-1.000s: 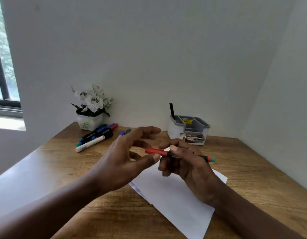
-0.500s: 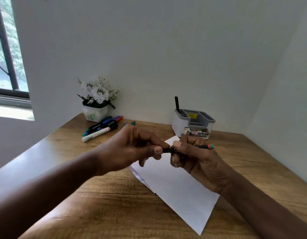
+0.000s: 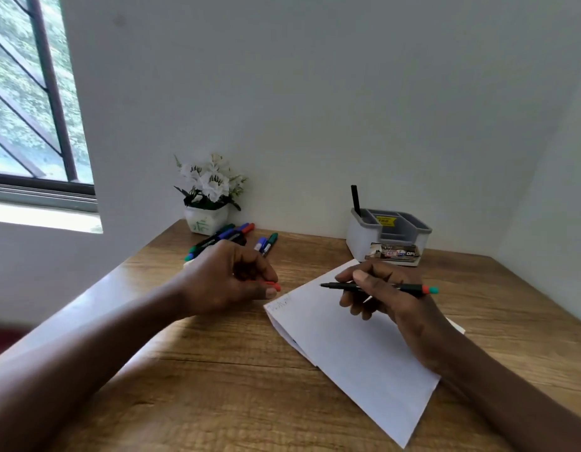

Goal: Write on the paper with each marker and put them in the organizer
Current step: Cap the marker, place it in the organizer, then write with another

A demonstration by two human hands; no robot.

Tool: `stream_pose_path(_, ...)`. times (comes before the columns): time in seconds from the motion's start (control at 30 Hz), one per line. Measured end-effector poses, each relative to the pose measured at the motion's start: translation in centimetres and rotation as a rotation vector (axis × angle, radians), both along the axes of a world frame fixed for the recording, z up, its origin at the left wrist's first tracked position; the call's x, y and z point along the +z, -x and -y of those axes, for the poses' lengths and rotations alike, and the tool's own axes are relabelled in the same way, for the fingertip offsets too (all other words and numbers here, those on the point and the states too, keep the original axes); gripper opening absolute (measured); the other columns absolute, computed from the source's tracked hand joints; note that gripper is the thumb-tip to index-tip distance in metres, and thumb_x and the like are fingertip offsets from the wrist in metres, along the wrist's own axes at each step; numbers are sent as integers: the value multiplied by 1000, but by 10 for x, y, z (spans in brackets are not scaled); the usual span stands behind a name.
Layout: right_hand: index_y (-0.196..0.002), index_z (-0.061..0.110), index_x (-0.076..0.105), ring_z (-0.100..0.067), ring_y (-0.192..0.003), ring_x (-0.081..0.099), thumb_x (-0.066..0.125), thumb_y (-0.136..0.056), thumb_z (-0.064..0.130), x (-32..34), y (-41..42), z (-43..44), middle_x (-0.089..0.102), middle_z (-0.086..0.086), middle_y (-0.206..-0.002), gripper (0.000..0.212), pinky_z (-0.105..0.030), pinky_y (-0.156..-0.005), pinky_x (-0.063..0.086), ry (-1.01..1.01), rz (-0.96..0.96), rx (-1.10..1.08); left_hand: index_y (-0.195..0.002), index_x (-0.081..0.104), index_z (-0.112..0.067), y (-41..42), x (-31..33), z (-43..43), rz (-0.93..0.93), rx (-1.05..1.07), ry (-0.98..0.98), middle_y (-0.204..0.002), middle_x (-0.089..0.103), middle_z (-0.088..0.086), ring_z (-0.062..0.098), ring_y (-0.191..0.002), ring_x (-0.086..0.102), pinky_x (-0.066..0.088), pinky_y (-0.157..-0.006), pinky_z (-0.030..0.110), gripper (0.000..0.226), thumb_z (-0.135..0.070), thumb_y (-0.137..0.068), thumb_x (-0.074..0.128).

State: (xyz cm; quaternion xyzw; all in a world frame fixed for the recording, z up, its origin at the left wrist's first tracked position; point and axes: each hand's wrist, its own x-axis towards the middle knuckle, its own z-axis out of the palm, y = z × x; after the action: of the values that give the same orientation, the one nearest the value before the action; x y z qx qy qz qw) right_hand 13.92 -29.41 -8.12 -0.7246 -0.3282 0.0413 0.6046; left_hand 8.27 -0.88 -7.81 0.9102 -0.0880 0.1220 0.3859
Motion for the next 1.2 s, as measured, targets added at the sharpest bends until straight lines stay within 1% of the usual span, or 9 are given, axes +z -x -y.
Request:
stream_pose_path(0.2,-104,18,75,-17,-82,71,61,-99,21,-5,2,0,76,-1,-89,15,-27,-66,55,180,156,-27,-92,74,-45,1,-12,-2,32,233,-231,-86,69,-22,-5,-84,61,51,-70,22,25,-65,-76,75)
stream_pose_path(0.37,-109,23,75,-17,-85,72,56,-95,34,-4,9,-5,77,3,-92,26,-26,-69,58,198,198,-14,-123,62,-43,26,-15,-6,-16,275,-231,-117,64,-23,-4,-108,57,52,-90,31,81,-97,-66,41)
stream_pose_path(0.53,-109,24,77,-8,-95,71,51,-93,47,0,8,-21,77,12,-95,38,-20,-76,57,183,294,-134,-143,46,-44,31,-10,0,-170,323,-258,-160,38,-8,17,-145,36,35,-116,47,88,-94,-70,47)
stream_pose_path(0.67,-113,29,75,2,-106,66,65,-97,35,-6,3,-38,73,21,-108,21,-12,-84,51,363,424,-178,-145,42,-46,31,-8,-1,-226,334,-266,-163,31,-3,20,-148,29,28,-119,53,92,-96,-67,44)
stream_pose_path(0.8,-123,30,71,0,-112,62,59,-94,44,-11,10,-46,71,17,-120,34,-24,-92,52,580,591,-123,-154,29,-41,29,-8,-2,-292,326,-388,-165,27,-1,22,-152,23,16,-124,52,98,-91,-71,49)
stream_pose_path(0.87,-118,29,73,2,-107,64,59,-95,45,-9,14,-52,73,17,-114,30,-20,-87,52,588,630,-121,-156,28,-37,28,-7,-2,-303,317,-409,-166,26,-1,21,-152,24,14,-125,53,100,-90,-73,48)
stream_pose_path(0.93,-108,25,76,-1,-94,68,59,-100,35,-3,14,-59,77,11,-99,20,-16,-77,51,460,458,-158,-156,29,-35,27,-6,-1,-313,309,-427,-166,27,-1,20,-152,25,16,-124,54,101,-91,-73,47)
stream_pose_path(1.03,-106,13,76,-19,-86,73,55,-103,23,6,15,-70,78,-9,-90,24,-28,-66,54,191,-132,-66,-157,27,-36,25,-6,-3,-332,293,-445,-166,25,-1,20,-152,23,14,-124,53,100,-89,-75,47)
stream_pose_path(1.2,-101,3,75,-23,-76,72,67,-94,8,4,10,-74,78,-16,-85,11,-31,-68,59,192,-195,-66,-158,25,-36,22,-5,-6,-347,256,-420,-168,21,-3,19,-154,19,12,-125,55,100,-86,-75,51)
